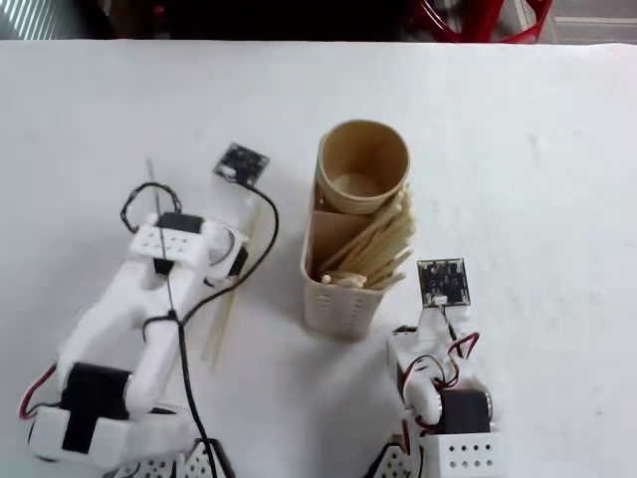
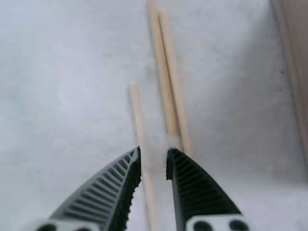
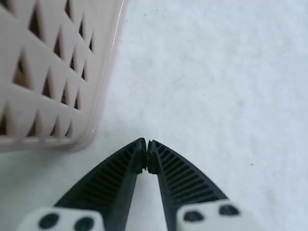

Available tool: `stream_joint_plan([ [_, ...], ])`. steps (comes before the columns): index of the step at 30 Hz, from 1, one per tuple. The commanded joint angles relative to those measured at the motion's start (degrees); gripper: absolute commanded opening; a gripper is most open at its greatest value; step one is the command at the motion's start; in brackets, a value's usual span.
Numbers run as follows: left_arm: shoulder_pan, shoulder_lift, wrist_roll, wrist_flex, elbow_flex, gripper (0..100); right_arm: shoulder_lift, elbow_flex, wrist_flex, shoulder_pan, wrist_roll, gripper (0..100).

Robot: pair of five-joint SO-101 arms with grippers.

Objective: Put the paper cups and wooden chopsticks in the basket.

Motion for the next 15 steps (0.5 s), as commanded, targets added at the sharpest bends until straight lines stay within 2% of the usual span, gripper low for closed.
stream_joint_plan([
  [1, 0.48, 2.15, 0.00, -0.44, -3.25, 10, -0.13, 0.53, 0.22, 0.40, 0.09, 1.9],
  [6, -0.13, 8.13, 0.00, -0.26, -6.42, 10, -0.13, 0.53, 0.22, 0.40, 0.09, 1.9],
  [15, -0.48, 17.54, 1.14, 9.58, -16.44, 10, -0.13, 0.53, 0.22, 0.40, 0.09, 1.9],
])
